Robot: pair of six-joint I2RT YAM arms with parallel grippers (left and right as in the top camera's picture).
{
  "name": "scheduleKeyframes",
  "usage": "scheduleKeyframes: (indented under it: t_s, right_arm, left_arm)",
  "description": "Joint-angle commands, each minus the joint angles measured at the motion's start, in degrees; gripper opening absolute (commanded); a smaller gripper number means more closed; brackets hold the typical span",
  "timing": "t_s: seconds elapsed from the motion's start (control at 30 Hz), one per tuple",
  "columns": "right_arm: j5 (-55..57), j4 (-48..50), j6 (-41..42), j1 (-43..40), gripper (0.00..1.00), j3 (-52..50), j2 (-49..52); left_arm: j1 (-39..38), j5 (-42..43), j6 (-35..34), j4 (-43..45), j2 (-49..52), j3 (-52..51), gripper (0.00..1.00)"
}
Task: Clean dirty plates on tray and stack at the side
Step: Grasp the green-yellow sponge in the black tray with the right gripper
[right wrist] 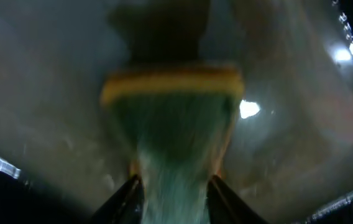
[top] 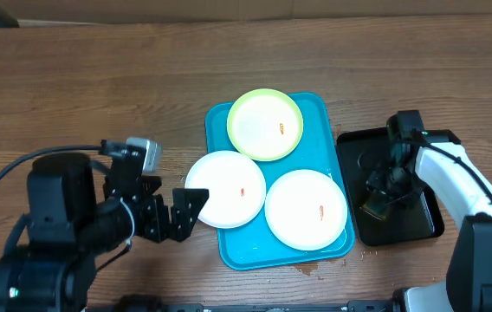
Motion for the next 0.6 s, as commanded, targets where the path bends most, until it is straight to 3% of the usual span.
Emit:
scheduleKeyframes:
  t_s: [0.0, 0.17, 0.27, 0.43, 0.5, 0.57]
  right_arm:
    - [1.7, 3.0, 1.7, -1.7, 0.21, -1.7, 0.2]
    - [1.8, 9.6, 2.3, -2.0, 0.15, -6.2, 0.2]
    - [0.9, 11.2, 1.9, -2.1, 0.04, -7.6, 0.2]
    - [-3.1, 6.2, -7.3, -2.2, 0.04, -2.5, -1.4]
    - [-3.2, 2.5, -7.5, -2.2, 0.08, 1.1, -2.8]
    - [-3.2, -0.8, -7.5, -2.2, 0.24, 4.7, -4.2]
  left_arm:
    - [-0.2, -0.6, 0.6, -1.0, 0.2, 0.9, 1.0]
    - [-0.2, 5.4, 1.0, -0.9, 0.2, 0.9, 1.0]
    - [-0.2, 7.3, 3.1, -0.9, 0.2, 0.9, 0.98]
    - [-0.2, 7.3, 3.2, -1.0, 0.2, 0.9, 0.98]
    - [-0.2, 7.3, 3.2, -0.9, 0.2, 0.9, 0.98]
    - [-0.2, 7.2, 3.2, -0.9, 0.2, 0.9, 0.98]
